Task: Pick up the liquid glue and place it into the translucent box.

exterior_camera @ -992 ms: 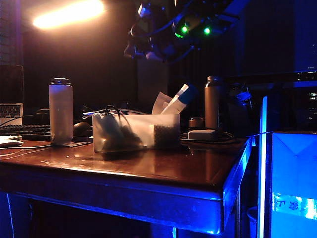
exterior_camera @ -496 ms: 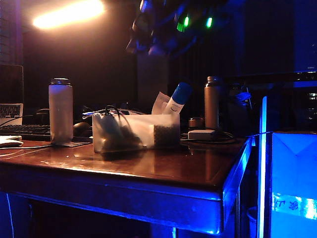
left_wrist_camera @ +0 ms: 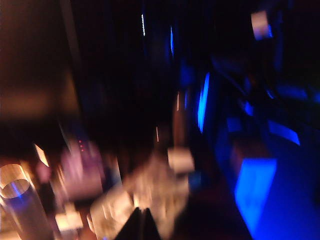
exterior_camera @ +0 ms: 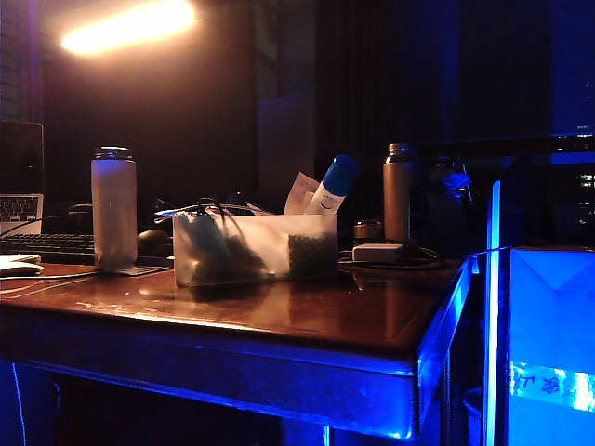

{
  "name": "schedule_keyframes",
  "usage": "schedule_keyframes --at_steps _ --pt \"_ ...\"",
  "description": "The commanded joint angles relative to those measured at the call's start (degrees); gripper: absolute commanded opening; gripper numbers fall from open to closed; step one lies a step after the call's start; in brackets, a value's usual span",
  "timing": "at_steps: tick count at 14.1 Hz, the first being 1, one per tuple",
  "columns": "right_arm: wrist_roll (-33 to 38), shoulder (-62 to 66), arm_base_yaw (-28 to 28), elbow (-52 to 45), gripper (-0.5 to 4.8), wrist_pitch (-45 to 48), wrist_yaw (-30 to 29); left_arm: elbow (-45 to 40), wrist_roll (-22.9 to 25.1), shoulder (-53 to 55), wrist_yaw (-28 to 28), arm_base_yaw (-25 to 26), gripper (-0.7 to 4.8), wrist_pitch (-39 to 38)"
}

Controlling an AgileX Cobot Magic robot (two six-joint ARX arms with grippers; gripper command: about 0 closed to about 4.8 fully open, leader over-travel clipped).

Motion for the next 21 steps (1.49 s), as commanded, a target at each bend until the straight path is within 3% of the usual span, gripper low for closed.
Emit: schedule_keyframes --at_steps 1,3,6,9,12,18,21 --pt "0.2 -10.1 0.0 0.2 -0.01 -9.3 -1.4 0.3 -1.0 -8.5 -7.6 0.0 -0.05 -3.7" --pt "0.2 -17.4 0.0 0.2 -0.01 -17.4 -1.4 0.2 -1.0 -14.8 -11.2 0.0 -0.05 -10.2" --pt "0.2 -26.2 0.0 0.1 -0.01 -28.4 -1.4 -0.6 -1.0 -22.5 -11.2 0.1 -0.05 -24.7" --pt "3.6 -32.2 0.1 -4.3 -0.01 -36.3 -4.0 -6.6 -1.3 -31.7 -11.2 0.1 -0.05 -29.1" --pt "6.3 -40.7 0.2 -20.4 -0.01 -30.3 -7.2 -19.9 -4.8 -41.8 -11.2 0.1 -0.05 -25.7" --pt "6.5 -64.5 0.2 -57.9 -0.01 -4.7 -7.2 -45.2 -9.3 -51.3 -9.1 0.1 -0.05 -8.8" --pt "6.8 -70.0 0.2 -70.5 -0.01 -3.8 -6.2 -56.3 -11.2 -51.3 -8.4 0.1 -0.05 3.1"
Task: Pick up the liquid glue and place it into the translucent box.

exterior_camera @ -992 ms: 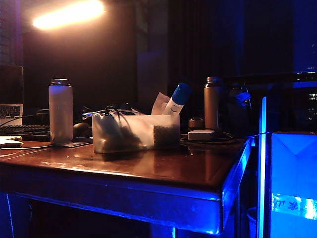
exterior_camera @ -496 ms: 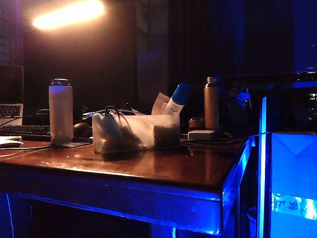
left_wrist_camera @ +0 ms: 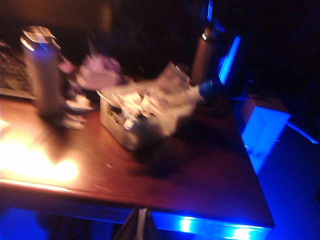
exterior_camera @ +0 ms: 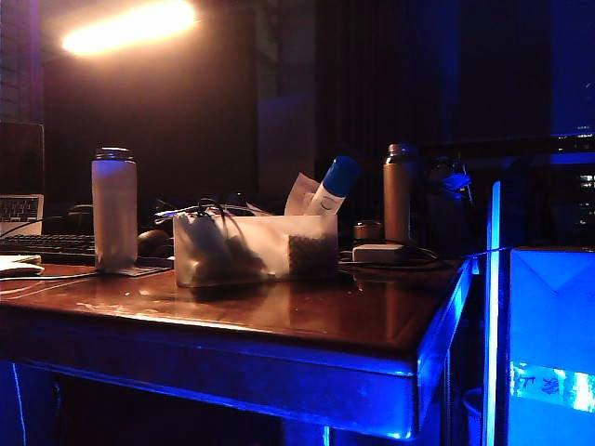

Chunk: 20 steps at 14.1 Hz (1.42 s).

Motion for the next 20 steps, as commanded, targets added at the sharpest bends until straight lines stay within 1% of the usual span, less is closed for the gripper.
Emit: schedule_keyframes --at_steps 1,3,4,6,8,11,12,14,15,17,19,20 --pt "0.7 -1.9 0.0 -9.0 -0.01 0.9 2.2 -8.9 -1.6 0.0 0.5 0.0 -0.05 12.0" --pt "3.6 -1.9 0.0 -13.2 -0.01 1.3 2.1 -14.1 -1.8 0.0 0.7 0.0 -0.05 16.0" --pt "3.6 -2.1 0.0 -14.7 -0.01 1.6 1.9 -16.8 -1.9 0.0 0.7 0.0 -0.05 17.8" --pt "4.9 -4.2 0.0 -18.8 -0.01 6.3 1.9 -21.1 -1.9 -0.1 0.7 0.0 -0.05 22.6" --pt "10.4 -8.3 0.1 -23.7 -0.01 10.5 1.9 -23.0 -1.9 -0.1 0.2 0.0 -0.05 24.4" --pt "10.9 -16.8 0.1 -31.8 -0.01 10.5 2.3 -26.4 -1.9 -0.1 -0.2 0.0 -0.06 26.8" --pt "10.9 -19.2 0.1 -34.2 -0.01 10.5 2.3 -27.7 -1.9 -0.1 -1.2 0.0 -0.05 27.8" --pt "11.0 -23.6 0.1 -38.1 -0.01 10.0 2.9 -31.8 -1.9 -0.1 -1.5 0.0 -0.05 30.5" --pt "11.0 -26.4 0.1 -40.3 -0.01 9.6 3.7 -34.5 -1.1 -0.1 -1.5 0.0 -0.05 31.6" --pt "11.0 -28.8 0.1 -42.5 -0.01 8.7 4.0 -37.2 -0.2 -0.1 -1.4 0.0 -0.05 34.9" --pt "11.0 -28.7 0.0 -43.2 -0.01 6.3 4.0 -38.8 0.2 -0.1 -1.2 0.0 -0.05 35.2" --pt "11.0 -28.7 0.0 -43.3 -0.01 4.6 4.0 -39.4 1.1 -0.2 -1.2 0.0 -0.05 34.5"
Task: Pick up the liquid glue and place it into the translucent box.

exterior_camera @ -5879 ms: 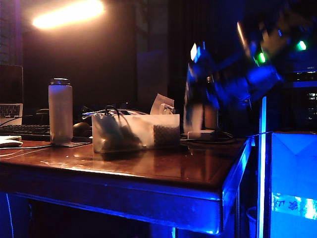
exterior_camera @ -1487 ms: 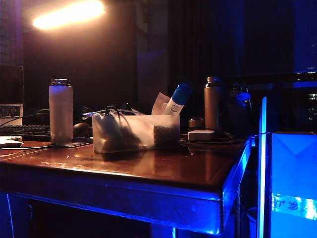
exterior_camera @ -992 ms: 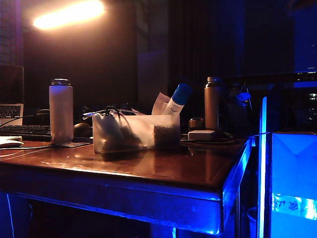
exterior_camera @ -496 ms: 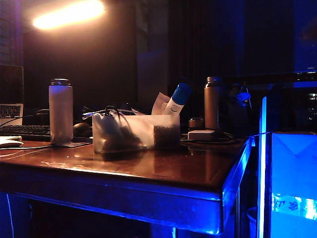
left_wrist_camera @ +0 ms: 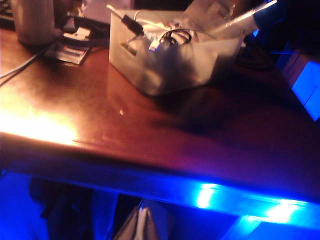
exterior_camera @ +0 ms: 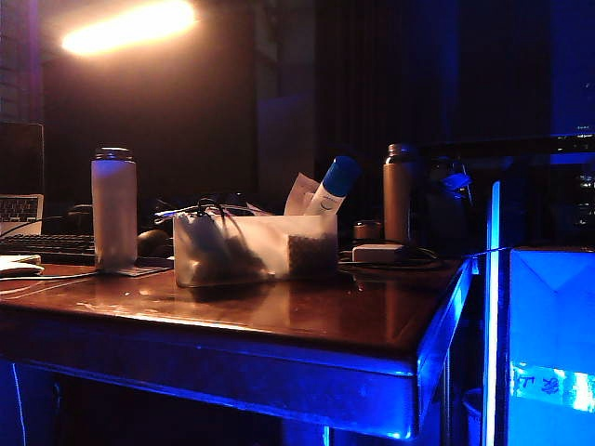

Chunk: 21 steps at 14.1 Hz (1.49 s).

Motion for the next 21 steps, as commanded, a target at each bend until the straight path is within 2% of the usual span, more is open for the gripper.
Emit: schedule_keyframes --at_steps 1,3,12,14,17,19,21 --pt "0.2 -0.1 0.0 -0.3 -0.01 -3.5 0.1 -1.1 3.6 0.2 0.1 0.0 -0.05 0.6" --pt "0.2 0.1 0.0 -0.3 -0.01 -3.6 0.2 -1.1 5.7 0.2 0.1 0.0 -0.05 0.5" --pt "0.1 -0.1 -0.1 -0.3 -0.01 -3.2 -0.5 -1.0 5.8 0.1 -0.5 0.1 -0.04 0.6" --pt "0.1 0.0 -3.7 -0.3 -0.01 -3.2 -0.5 -1.0 5.8 0.1 -0.5 0.1 -0.04 0.7" --pt "0.1 -0.1 -14.8 -0.3 -0.01 -3.2 -0.5 -1.1 5.8 0.0 -0.6 0.1 -0.04 0.7" --pt "0.1 -0.1 -20.0 -0.3 -0.01 -3.2 -0.2 -1.0 5.8 -0.6 -0.6 0.0 -0.04 0.7" --pt "0.1 -0.1 -20.3 -0.3 -0.01 -3.2 -0.3 -1.0 5.8 -0.6 -0.6 0.1 -0.04 0.7"
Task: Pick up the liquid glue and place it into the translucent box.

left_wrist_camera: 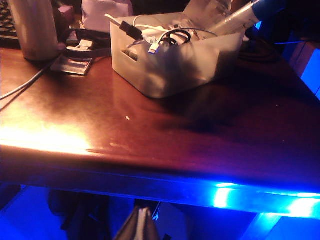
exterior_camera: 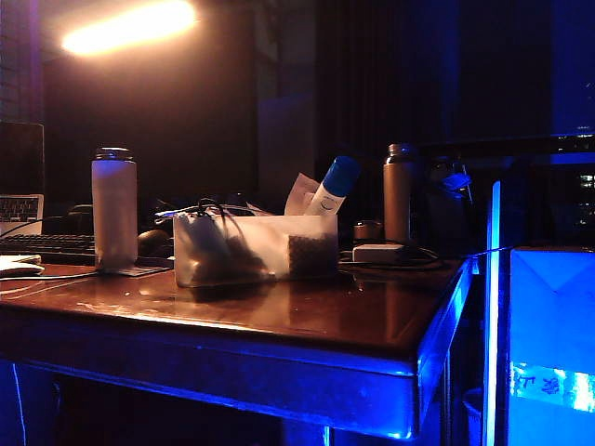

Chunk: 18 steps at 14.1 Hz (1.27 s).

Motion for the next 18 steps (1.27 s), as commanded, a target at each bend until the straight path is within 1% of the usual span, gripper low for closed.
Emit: schedule_keyframes --at_steps 1,4,5,6,7,8,9,10,12,18 --pt "0.1 0.0 0.1 -0.2 -0.01 -0.1 -0.2 -0.4 0.4 0.1 -0.2 0.0 -0.04 -0.3" --pt "0.1 -0.1 0.0 -0.2 -0.01 -0.1 -0.2 -0.4 0.3 0.1 -0.2 0.0 -0.04 -0.4" --pt "0.1 0.0 0.0 -0.2 -0.01 -0.1 -0.2 -0.4 -1.1 0.1 -0.2 0.0 -0.04 -0.5" --pt "0.1 -0.1 0.0 -0.2 -0.01 -0.1 -0.2 -0.4 -1.0 0.1 -1.5 0.0 -0.04 -0.6" --pt "0.1 -0.1 0.0 -0.2 -0.01 -0.1 -0.2 -0.5 0.1 0.1 -6.9 0.0 -0.04 -1.0" --pt "0.1 -0.1 0.0 -0.2 -0.01 -0.1 -0.2 -0.5 2.9 0.1 -13.8 0.1 -0.04 -0.8" --pt "0.1 0.0 0.0 -0.2 -0.01 -0.1 -0.2 -0.5 5.1 0.1 -19.2 0.1 -0.04 -0.1" --pt "0.1 -0.1 0.0 -0.2 -0.01 -0.1 -0.2 -0.5 5.6 0.1 -20.8 0.1 -0.04 -0.1" --pt "0.1 -0.1 0.0 -0.2 -0.01 -0.1 -0.2 -0.5 5.3 0.1 -19.0 0.0 -0.04 0.1" --pt "0.1 0.0 0.0 -0.2 -0.01 -0.1 -0.2 -0.5 5.3 0.1 -19.0 0.0 -0.04 0.1"
